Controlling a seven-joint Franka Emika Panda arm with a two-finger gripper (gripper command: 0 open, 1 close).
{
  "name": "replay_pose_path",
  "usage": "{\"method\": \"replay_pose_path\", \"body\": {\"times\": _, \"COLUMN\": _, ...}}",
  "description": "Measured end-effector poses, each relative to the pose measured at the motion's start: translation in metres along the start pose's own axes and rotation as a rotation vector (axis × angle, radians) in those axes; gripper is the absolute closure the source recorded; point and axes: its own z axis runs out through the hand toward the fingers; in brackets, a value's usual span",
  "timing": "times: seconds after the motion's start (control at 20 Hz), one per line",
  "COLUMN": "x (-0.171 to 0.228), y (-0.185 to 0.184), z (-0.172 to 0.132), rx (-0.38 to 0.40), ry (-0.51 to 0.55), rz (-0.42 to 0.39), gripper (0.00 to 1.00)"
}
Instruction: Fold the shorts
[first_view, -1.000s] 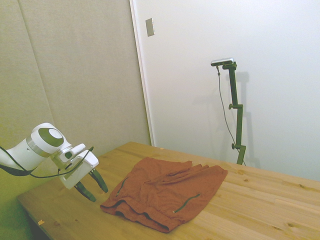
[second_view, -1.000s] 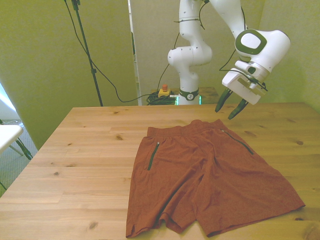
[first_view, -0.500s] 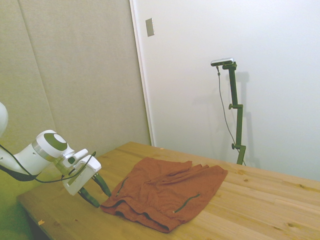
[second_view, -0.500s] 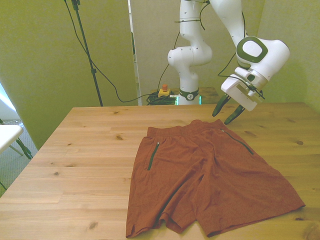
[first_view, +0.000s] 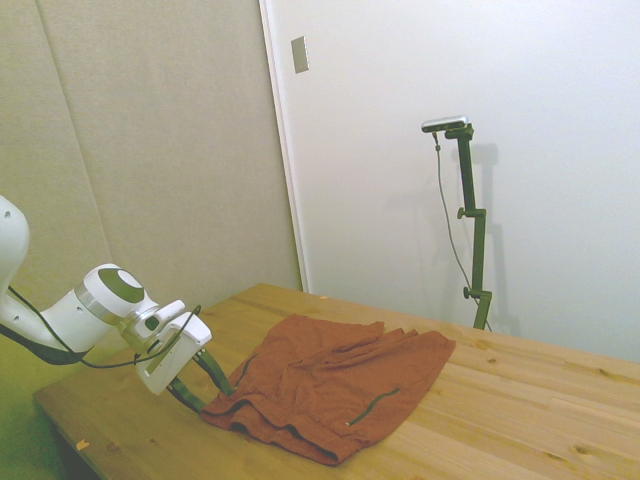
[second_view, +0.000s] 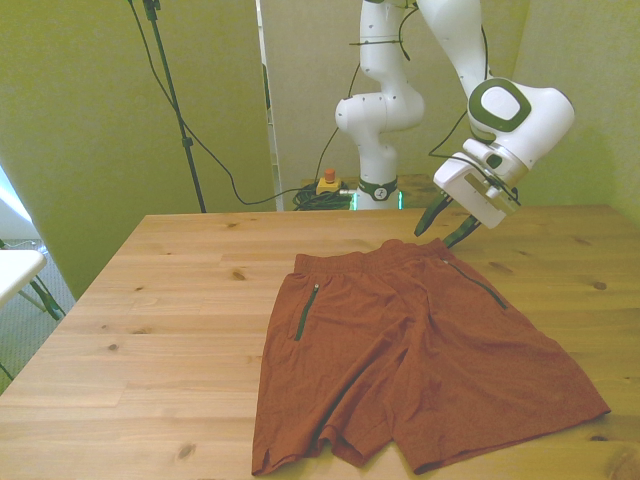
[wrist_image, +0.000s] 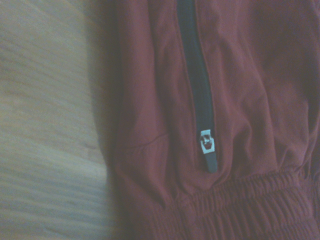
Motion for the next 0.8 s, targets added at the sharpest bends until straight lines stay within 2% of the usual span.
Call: {"method": "replay_pose_path", "body": {"times": 0.8, "x": -0.004, "y": -0.012, "z": 0.009, "rx": 0.008, "ry": -0.021, "rz": -0.009, "gripper": 1.0}}
